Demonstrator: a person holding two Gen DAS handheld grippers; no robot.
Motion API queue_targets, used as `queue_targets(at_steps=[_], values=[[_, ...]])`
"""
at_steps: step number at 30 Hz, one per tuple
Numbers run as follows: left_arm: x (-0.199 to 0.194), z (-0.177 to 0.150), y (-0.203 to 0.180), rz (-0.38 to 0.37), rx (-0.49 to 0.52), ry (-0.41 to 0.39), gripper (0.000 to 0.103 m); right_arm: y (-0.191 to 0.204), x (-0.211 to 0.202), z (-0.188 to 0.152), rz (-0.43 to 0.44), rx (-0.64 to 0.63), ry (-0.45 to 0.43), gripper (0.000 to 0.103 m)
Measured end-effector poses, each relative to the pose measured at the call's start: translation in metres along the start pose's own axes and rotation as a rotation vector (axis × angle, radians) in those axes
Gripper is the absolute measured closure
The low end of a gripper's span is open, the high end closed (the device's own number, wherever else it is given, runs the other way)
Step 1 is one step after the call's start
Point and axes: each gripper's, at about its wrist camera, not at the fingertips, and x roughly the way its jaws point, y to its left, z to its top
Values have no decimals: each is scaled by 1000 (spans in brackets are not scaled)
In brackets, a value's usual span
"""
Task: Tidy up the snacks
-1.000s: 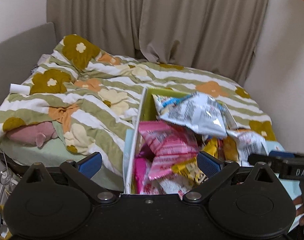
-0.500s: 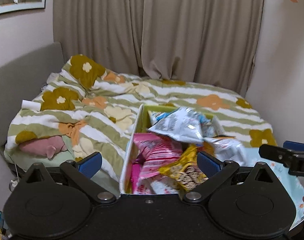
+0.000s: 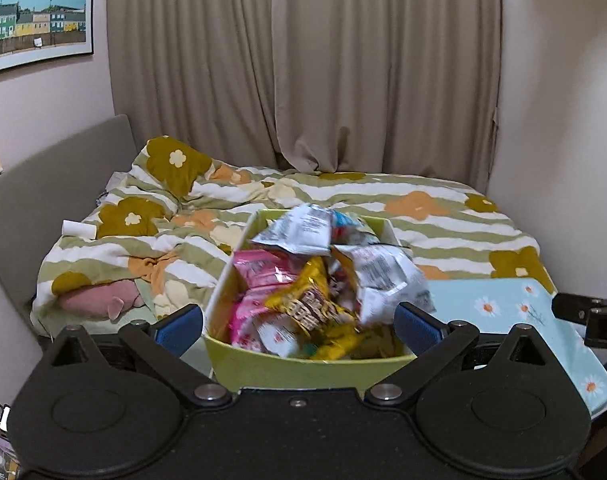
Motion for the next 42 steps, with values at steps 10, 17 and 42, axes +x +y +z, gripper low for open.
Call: queue_targets(at_steps=[10,17,42], values=[[-22,-21,-37,-40,79,-19,0,-30,-23,-38,-39,44,45,0],[-23,-22,-46,-56,90,-25,0,-44,-33,-47,-66,68,45,0],[-23,-20,-49,-77,91,-24,0,-50,-31,-48,-58,104,54,0]])
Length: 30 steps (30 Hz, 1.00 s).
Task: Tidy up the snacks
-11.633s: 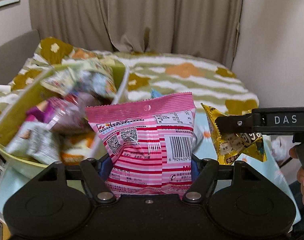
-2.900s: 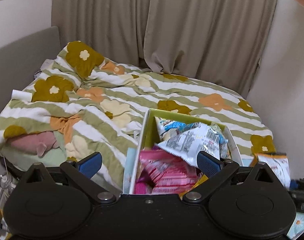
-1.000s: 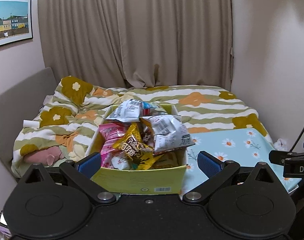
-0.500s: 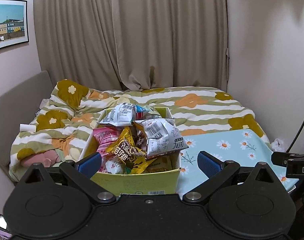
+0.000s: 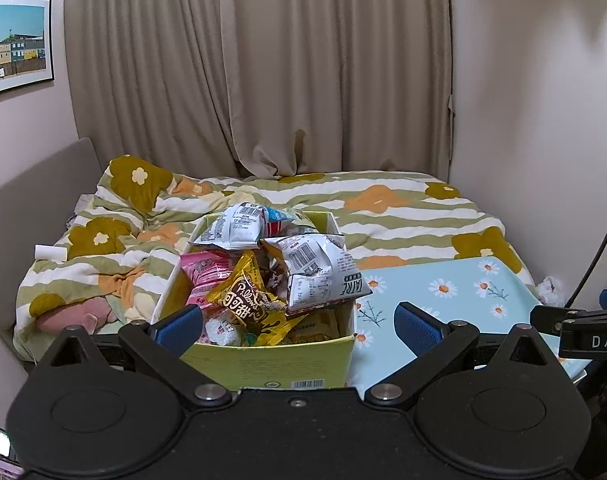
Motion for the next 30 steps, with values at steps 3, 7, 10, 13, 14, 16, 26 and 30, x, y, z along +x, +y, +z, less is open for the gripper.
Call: queue_targets(at_steps=[3,7,10,13,14,16,26,30], values=[[0,0,1,1,0,2,0,1,0,0,1,-2,0,0],[0,0,3,2,0,5,0,2,0,0,3,-3,0,0],[0,0,3,3,0,4,0,3,0,1,3,-4,0,0],[0,0,3,2,-1,9,0,4,0,1,3,-4,0,0],[-1,0,3,2,-1,9,0,4,0,1,3,-5,0,0],[-1,0,4,3,-1,10,0,3,0,1,3,-4,0,0],[-1,-1,12,10,4,10,0,12,6,3,17,-10,2,0],[1,-2,13,29,17,13,0,12,8,5,22,-12,0,0]])
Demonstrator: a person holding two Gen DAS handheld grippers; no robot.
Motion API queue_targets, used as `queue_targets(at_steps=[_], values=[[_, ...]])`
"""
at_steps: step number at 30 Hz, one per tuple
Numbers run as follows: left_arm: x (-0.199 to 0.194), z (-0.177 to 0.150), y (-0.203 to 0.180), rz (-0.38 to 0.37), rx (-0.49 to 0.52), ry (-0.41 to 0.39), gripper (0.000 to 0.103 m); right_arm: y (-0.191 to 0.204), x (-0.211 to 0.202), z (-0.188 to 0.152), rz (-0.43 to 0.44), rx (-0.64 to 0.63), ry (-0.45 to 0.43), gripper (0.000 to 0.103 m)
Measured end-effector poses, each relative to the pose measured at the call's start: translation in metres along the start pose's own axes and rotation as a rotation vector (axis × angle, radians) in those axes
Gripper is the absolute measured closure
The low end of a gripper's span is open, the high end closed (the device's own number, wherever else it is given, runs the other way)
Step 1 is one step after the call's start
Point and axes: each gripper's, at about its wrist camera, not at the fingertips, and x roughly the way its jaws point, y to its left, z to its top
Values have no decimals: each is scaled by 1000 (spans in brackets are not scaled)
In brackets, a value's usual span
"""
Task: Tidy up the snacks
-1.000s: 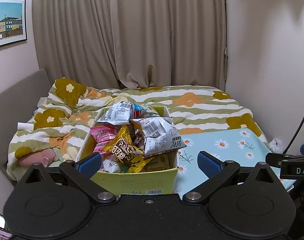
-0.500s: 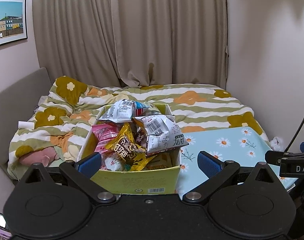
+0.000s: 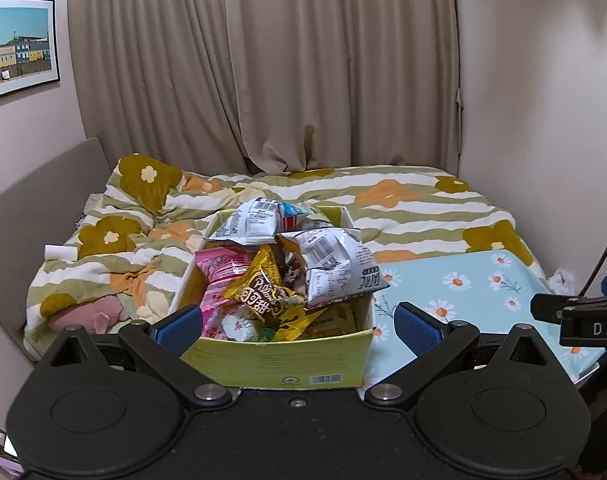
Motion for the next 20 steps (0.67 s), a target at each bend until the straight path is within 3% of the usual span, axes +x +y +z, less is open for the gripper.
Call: queue_targets(at_steps=[20], values=[[6,3,10,-40,-46,-15,0,3,4,4,4,2,0,0]])
